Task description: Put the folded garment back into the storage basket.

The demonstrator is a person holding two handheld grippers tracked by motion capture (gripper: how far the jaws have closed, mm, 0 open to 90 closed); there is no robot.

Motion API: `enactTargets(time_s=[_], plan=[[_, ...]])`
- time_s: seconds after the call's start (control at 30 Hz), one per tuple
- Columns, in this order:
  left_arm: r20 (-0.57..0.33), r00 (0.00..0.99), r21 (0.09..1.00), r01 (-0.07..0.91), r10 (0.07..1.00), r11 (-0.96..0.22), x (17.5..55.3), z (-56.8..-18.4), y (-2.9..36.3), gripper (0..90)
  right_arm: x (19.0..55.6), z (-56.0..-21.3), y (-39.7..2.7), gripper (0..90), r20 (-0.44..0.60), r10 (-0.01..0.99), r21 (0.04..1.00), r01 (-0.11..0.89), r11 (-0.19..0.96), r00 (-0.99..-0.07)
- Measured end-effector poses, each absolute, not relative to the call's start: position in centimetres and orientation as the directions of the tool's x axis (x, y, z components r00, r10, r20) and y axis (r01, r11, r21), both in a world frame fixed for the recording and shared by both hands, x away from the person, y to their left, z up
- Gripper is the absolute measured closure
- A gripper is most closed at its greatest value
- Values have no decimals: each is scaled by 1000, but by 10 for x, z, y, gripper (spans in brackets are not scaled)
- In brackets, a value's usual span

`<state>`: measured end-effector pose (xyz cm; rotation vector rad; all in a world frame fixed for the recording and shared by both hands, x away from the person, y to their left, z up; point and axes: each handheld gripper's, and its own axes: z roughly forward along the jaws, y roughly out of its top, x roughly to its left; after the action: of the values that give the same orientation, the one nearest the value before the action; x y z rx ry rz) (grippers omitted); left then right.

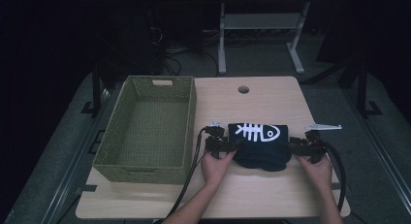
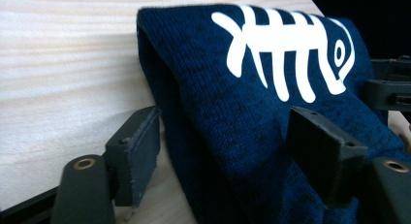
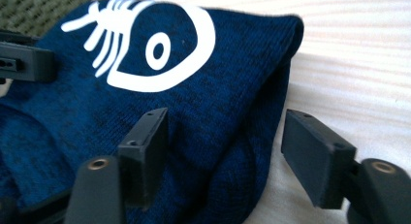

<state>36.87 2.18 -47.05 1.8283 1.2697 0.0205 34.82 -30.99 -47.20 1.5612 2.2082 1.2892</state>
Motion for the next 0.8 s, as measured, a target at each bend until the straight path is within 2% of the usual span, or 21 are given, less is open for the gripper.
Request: enactTargets(time_s=[0.13,0.33,0.37,0.4,0.43,0.47,0.5,0.63,0.8], plan=[[-457,469,650,756,756,-77,369,-473,19,346,348,-473,-304,426,328,839,688,719,104,-435],[-506,464,630,775,727,-57,372,-475,19,481,348,-475,-301,497,324,842,684,722,106,-431],[-515,471,629,775,717,-58,371,-474,18,507,348,-476,-300,554,327,840,681,724,108,-433],[-515,471,629,775,717,-58,371,-474,18,533,348,-476,-300,554,327,840,681,724,108,-433],[-515,485,628,774,707,-74,371,-473,16,553,348,-476,-299,609,331,836,677,727,113,-438],[-515,485,628,774,707,-74,371,-473,16,577,348,-476,-299,609,331,836,677,727,113,-438],[-521,492,629,773,697,-76,371,-472,17,599,347,-476,-298,651,336,832,677,727,113,-442],[-524,503,631,772,687,-84,371,-470,16,659,344,-472,-297,689,338,824,673,729,126,-454],[-520,533,642,759,667,-107,369,-463,16,675,340,-467,-299,696,343,815,679,723,127,-466]])
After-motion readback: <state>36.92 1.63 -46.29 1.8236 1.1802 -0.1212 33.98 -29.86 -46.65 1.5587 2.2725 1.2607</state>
